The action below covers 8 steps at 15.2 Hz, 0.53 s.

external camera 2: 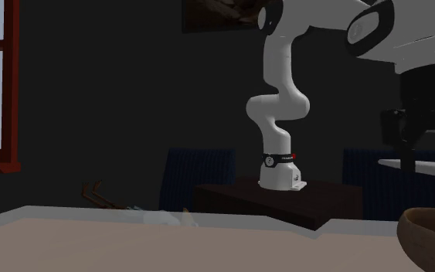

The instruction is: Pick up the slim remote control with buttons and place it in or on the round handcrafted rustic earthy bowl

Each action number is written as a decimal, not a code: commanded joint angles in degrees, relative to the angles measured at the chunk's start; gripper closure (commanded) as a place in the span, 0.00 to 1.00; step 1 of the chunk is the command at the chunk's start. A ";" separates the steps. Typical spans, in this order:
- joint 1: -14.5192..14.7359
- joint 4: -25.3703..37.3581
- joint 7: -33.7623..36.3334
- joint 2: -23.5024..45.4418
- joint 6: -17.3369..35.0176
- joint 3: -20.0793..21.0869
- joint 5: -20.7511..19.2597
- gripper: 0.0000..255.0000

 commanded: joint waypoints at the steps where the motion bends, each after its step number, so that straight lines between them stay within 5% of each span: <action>1: 1.95 3.75 3.78 3.14 -1.00 0.62 -1.97 1.00; 8: 3.45 4.28 6.55 7.62 2.47 -0.20 -4.90 1.00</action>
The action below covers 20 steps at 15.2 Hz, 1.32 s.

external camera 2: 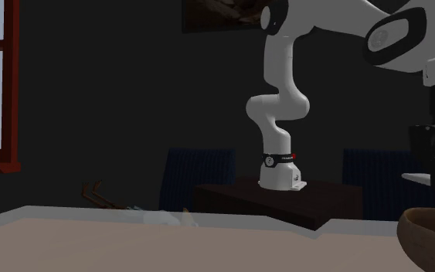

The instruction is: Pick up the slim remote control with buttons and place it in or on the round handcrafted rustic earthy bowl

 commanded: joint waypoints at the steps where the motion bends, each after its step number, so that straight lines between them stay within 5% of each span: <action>1: 0.37 0.00 0.73 1.41 1.31 -0.38 -0.96 1.00; 15: 1.48 -0.34 2.67 5.58 5.47 -1.88 -3.81 1.00; 16: 1.48 -0.35 2.67 5.59 5.48 -1.88 -3.82 0.00; 20: 1.48 -0.36 2.66 5.58 5.48 -1.88 -3.81 0.00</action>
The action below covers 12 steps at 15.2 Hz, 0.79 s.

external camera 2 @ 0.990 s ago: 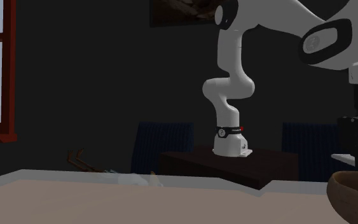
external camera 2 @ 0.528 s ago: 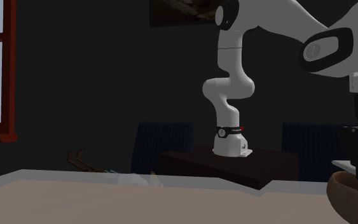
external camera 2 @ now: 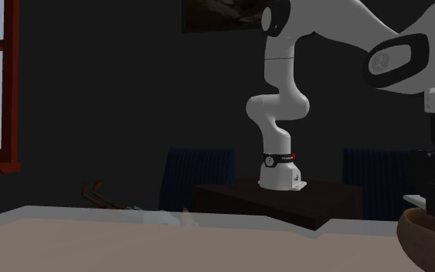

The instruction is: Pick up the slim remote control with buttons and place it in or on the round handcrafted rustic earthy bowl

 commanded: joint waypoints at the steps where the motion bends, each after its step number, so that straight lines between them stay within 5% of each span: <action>1: 0.00 0.00 0.00 0.00 0.00 0.00 0.00 0.00; 5: -1.61 0.57 -2.69 -5.83 -5.90 2.11 3.95 0.00; 12: -1.58 0.57 -2.70 -5.83 -5.90 2.08 3.96 0.00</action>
